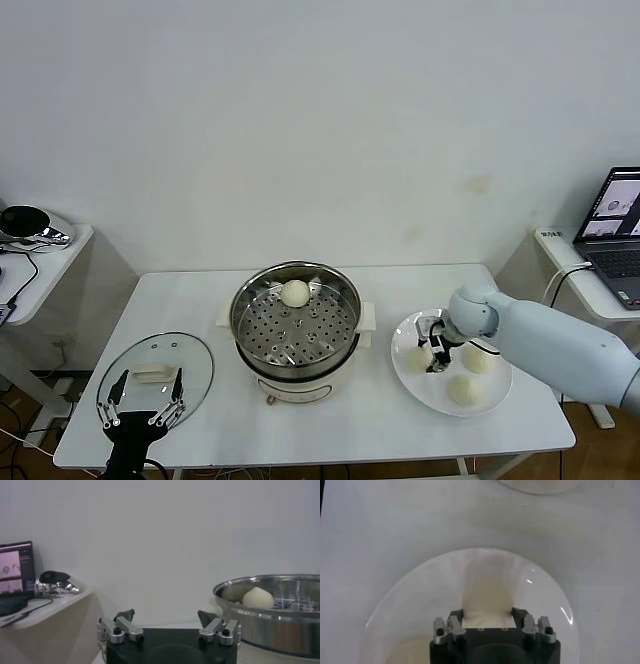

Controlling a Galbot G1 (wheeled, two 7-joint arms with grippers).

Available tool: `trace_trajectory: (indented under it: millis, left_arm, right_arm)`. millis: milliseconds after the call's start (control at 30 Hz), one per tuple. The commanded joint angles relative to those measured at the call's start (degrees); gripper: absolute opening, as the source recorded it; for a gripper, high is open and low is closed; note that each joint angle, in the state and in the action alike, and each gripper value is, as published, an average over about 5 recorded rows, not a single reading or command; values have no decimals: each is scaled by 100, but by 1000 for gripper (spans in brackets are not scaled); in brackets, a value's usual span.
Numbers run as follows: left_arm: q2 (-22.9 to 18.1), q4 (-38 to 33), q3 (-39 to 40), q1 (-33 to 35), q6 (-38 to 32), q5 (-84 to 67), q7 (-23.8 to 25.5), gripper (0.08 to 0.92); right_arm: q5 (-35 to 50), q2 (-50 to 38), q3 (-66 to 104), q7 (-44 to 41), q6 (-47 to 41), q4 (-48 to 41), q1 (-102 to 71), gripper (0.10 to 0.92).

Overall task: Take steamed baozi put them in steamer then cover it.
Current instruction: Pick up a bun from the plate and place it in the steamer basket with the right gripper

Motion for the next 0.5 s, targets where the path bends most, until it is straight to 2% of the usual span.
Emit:
trace_trajectory:
  millis: [33,333,500]
  left_arm:
    - [1,-9,5,1,2,4,-1,823]
    - [31,-49,45,-15,11,13,2,823]
    - [63,-52,98,-56,20,15,3,823]
  right_arm:
    - [107,-206,15,-90,-30,235,283,530]
    - [1231,-968,-492,-183,-438,1164,1911,509]
    - [2098,-945,-1296,-96,-730,1515,3408,514]
